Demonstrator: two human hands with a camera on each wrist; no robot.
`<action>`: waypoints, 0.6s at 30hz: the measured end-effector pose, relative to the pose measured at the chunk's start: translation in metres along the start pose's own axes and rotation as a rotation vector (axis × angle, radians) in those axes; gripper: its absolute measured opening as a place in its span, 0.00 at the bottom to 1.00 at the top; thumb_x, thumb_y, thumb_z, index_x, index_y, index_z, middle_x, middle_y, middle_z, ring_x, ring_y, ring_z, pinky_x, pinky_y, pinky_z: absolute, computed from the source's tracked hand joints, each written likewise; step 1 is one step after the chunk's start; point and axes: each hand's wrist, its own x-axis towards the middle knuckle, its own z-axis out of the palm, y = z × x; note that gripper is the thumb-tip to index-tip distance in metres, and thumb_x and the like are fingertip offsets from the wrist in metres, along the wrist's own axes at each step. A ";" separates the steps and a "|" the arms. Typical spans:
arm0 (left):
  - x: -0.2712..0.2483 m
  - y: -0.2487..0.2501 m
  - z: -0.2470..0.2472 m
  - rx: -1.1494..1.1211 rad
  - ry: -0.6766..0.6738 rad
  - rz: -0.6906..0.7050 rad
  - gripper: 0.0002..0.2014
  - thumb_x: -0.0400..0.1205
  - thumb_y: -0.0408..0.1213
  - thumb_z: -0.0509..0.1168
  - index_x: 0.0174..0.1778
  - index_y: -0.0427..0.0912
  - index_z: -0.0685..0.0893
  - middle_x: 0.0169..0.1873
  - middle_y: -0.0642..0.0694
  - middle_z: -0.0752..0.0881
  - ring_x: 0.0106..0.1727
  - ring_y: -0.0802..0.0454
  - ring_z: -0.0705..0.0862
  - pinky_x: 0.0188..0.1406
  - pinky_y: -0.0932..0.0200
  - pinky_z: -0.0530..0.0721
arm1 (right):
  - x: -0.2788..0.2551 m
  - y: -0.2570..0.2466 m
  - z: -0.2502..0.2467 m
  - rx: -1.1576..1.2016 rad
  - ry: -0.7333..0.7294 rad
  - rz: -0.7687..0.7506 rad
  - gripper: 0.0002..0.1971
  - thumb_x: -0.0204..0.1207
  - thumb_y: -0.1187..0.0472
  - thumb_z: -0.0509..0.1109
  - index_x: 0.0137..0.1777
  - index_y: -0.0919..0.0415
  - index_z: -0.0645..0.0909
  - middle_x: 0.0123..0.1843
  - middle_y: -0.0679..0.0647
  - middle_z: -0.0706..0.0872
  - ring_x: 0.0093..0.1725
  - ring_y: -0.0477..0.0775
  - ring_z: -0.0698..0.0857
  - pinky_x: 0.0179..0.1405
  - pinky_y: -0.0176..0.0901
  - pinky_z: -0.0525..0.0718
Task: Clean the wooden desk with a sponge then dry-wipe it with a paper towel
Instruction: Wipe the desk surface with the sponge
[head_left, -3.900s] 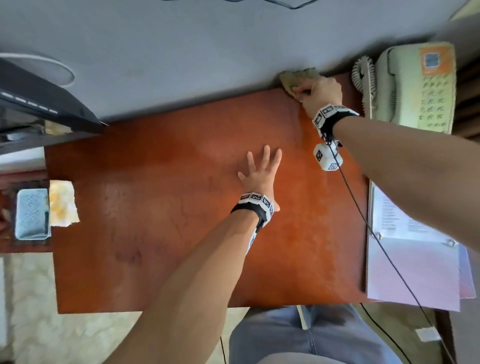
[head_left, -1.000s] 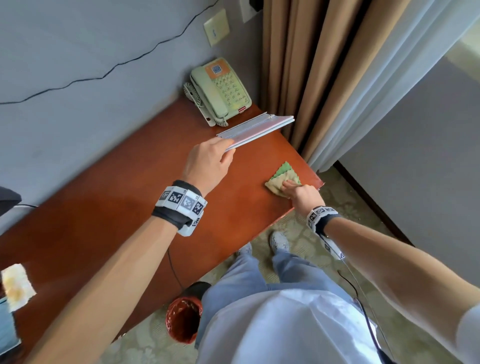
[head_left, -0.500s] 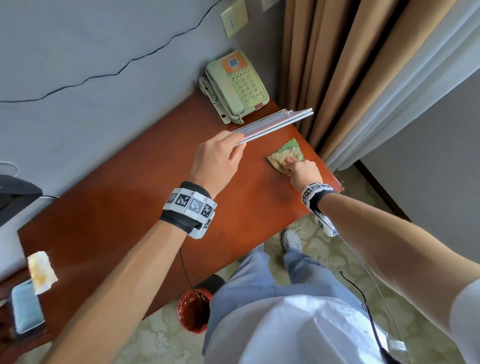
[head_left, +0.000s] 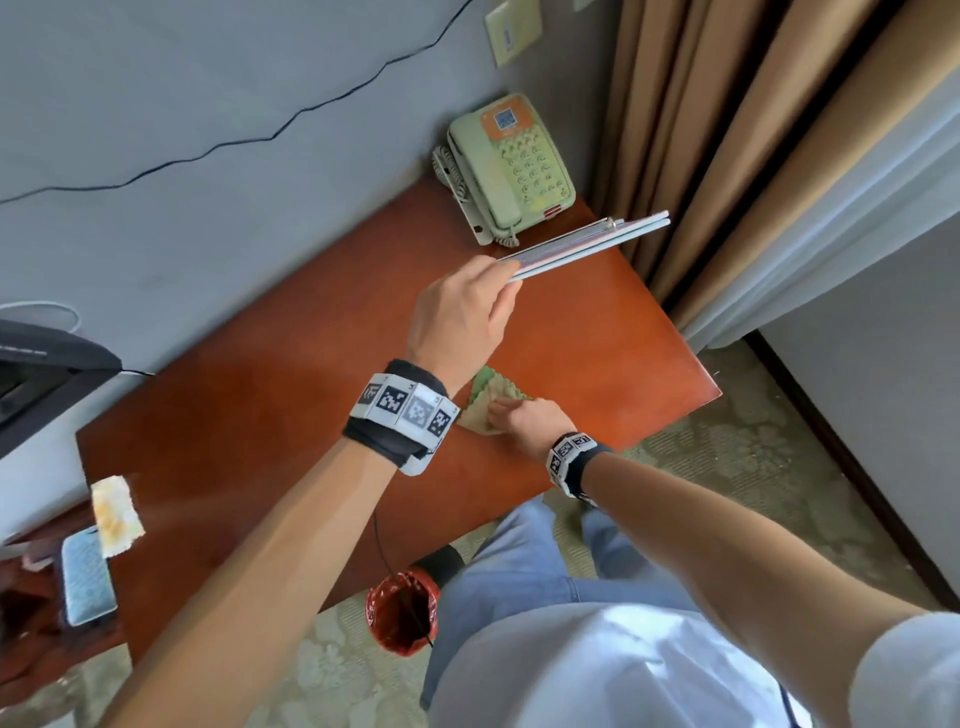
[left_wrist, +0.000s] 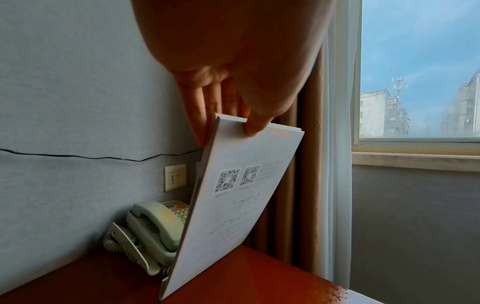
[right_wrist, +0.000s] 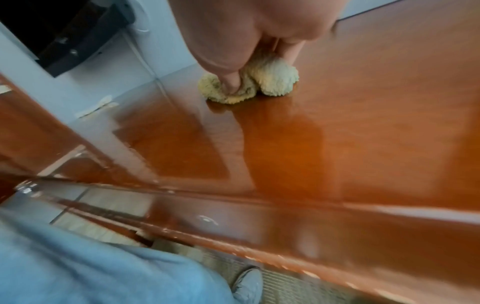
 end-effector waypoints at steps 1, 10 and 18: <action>0.002 0.000 -0.001 0.003 -0.002 -0.004 0.11 0.86 0.38 0.66 0.60 0.41 0.89 0.50 0.47 0.90 0.40 0.42 0.89 0.34 0.46 0.88 | -0.009 0.014 -0.006 0.007 0.028 0.037 0.23 0.80 0.65 0.61 0.74 0.49 0.73 0.76 0.48 0.78 0.65 0.58 0.86 0.55 0.52 0.86; 0.011 -0.004 -0.005 0.012 0.024 -0.009 0.11 0.86 0.37 0.67 0.61 0.41 0.90 0.51 0.47 0.91 0.42 0.44 0.90 0.36 0.53 0.87 | -0.059 0.145 -0.069 0.044 0.319 0.439 0.14 0.77 0.65 0.64 0.57 0.48 0.82 0.68 0.44 0.85 0.58 0.60 0.89 0.50 0.51 0.87; 0.003 -0.013 -0.004 0.024 0.049 -0.026 0.09 0.86 0.35 0.67 0.60 0.41 0.89 0.48 0.48 0.90 0.44 0.46 0.88 0.37 0.48 0.88 | 0.034 0.135 -0.131 0.139 0.420 0.610 0.16 0.73 0.69 0.65 0.58 0.57 0.84 0.55 0.62 0.87 0.50 0.72 0.87 0.49 0.56 0.85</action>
